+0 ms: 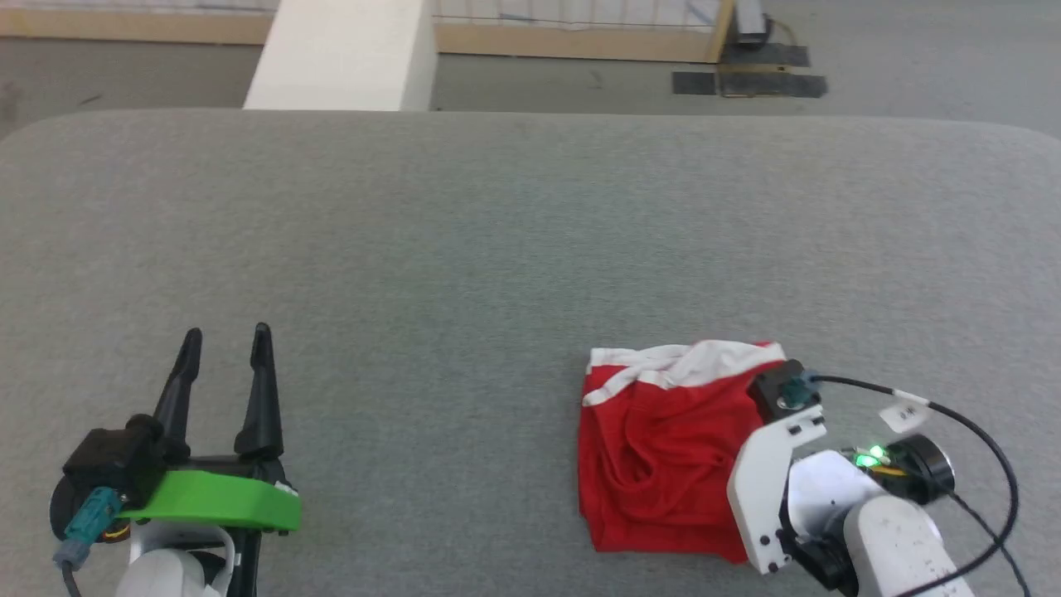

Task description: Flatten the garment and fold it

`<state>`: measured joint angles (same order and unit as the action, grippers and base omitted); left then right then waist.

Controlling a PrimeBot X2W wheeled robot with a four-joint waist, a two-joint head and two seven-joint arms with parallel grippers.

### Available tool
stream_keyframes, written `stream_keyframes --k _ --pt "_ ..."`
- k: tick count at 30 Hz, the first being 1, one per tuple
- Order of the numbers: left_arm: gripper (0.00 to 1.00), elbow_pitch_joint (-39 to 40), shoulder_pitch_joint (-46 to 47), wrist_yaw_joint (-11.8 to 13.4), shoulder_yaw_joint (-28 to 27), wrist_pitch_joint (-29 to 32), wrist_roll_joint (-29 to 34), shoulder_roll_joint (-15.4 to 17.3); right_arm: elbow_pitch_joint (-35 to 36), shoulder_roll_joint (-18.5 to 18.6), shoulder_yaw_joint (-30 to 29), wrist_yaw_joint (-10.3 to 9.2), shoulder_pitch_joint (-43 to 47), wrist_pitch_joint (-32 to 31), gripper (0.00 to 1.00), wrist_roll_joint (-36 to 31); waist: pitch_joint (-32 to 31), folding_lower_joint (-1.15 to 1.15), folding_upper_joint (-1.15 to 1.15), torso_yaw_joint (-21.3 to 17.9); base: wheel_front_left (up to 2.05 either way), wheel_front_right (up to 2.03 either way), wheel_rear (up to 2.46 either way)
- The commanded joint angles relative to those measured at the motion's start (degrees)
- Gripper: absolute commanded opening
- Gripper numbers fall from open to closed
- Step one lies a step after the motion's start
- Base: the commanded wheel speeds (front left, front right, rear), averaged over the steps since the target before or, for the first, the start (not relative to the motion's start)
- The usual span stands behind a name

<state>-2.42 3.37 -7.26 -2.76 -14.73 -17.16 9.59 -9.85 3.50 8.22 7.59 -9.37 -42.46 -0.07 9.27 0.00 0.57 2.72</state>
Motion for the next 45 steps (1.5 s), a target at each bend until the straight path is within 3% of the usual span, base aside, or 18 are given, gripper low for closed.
stream_keyframes --k 1,11,18,28,40,41,42,43,45 --pt "1.0 0.44 -0.53 -0.23 -0.25 -0.27 -0.41 0.35 0.16 1.56 1.17 -0.1 -1.27 -0.74 0.0 -0.31 1.03 0.0 -0.57 -4.25 0.0 0.0 0.0" --pt "1.0 2.61 -0.22 -0.22 -0.72 -0.27 -0.18 0.52 1.17 11.95 11.74 -0.1 -10.84 -3.83 0.0 5.37 5.5 0.0 -0.57 -20.18 0.0 0.0 0.0" --pt "1.0 4.73 1.98 -0.18 -1.83 -0.27 -0.05 3.25 -1.03 17.97 14.22 -0.1 -17.93 -2.34 0.0 5.97 10.12 0.0 -0.57 -25.9 0.0 0.0 0.0" --pt "1.0 8.63 3.48 0.12 -4.71 1.74 -0.54 7.7 -5.22 21.63 6.23 -0.1 -22.31 1.8 0.0 1.56 18.59 0.0 -0.57 -24.96 0.0 0.0 0.0" --pt "1.0 9.46 4.06 0.02 -4.87 2.37 -2.43 9.85 -8.36 17.34 -13.54 -0.1 -22.67 4.13 0.0 -8.84 22.43 0.0 -0.57 -20.06 0.0 0.0 0.0" --pt "1.0 9.34 4.08 0.02 -4.83 2.31 -2.46 9.88 -8.35 16.77 -15.35 -0.1 -22.47 3.63 0.13 -9.76 22.27 0.0 -0.57 -19.82 0.0 0.0 0.0" --pt "1.0 9.15 4.07 0.04 -4.78 2.24 -2.51 9.86 -8.24 16.0 -17.18 -0.1 -22.13 3.03 0.84 -10.85 21.97 0.0 -0.57 -19.57 0.0 0.0 0.0" --pt "1.0 8.92 4.04 0.05 -4.72 2.18 -2.58 9.8 -8.03 15.23 -18.71 -0.1 -21.94 2.72 1.0 -11.65 21.6 0.0 -0.57 -19.42 0.0 0.0 0.0" --pt "1.0 8.31 3.85 0.08 -4.48 2.06 -2.57 9.69 -7.62 13.68 -20.95 -0.1 -21.36 1.52 1.0 -13.15 20.61 0.0 -0.57 -19.2 0.0 0.0 0.0"
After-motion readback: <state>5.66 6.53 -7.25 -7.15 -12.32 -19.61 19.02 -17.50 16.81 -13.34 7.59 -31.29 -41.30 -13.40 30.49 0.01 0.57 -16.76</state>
